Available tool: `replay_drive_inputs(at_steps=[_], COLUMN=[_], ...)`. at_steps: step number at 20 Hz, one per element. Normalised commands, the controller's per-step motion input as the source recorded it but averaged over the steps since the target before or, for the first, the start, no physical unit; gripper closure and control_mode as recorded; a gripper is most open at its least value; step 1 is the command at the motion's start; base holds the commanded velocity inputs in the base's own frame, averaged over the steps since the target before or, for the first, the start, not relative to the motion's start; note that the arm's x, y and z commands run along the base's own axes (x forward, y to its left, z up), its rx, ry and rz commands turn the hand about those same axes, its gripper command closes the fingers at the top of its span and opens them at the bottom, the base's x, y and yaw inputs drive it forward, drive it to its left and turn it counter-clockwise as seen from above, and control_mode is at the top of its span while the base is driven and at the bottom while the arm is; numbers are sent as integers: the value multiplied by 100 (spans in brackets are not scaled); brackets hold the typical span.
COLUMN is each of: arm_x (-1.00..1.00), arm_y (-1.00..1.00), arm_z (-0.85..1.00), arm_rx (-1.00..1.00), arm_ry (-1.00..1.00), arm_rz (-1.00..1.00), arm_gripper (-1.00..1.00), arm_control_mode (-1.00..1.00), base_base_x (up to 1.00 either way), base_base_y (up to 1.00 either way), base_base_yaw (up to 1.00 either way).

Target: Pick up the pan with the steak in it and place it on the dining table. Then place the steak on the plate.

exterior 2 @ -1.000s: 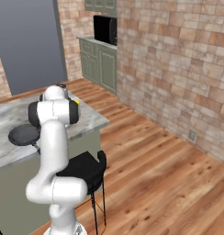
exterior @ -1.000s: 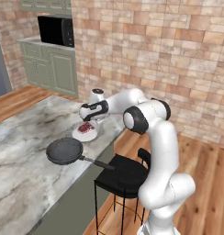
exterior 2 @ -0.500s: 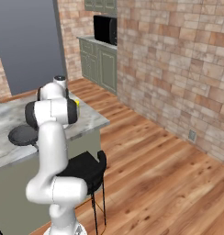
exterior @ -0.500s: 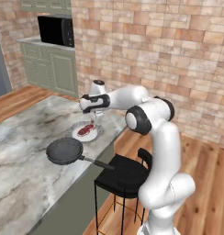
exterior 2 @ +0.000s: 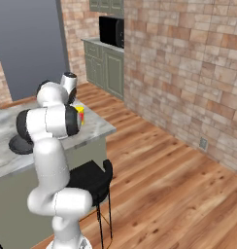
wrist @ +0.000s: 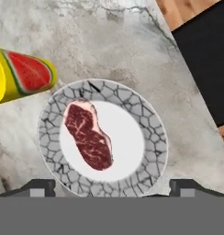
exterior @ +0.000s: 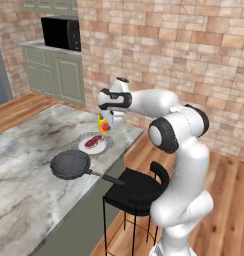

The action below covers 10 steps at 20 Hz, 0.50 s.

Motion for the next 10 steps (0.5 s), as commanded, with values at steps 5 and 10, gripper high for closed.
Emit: replay_drive_inputs(at_steps=[5,10], arm_x=[-86,-86], arm_y=[-47,-38], arm_z=[32,39], arm_rx=[11,16], arm_ry=[12,10], arm_rz=[-11,-16], arm_gripper=[-100,-100], arm_control_mode=[-100,-100], base_base_x=[0,0], base_base_y=[0,0], base_base_yaw=[0,0])
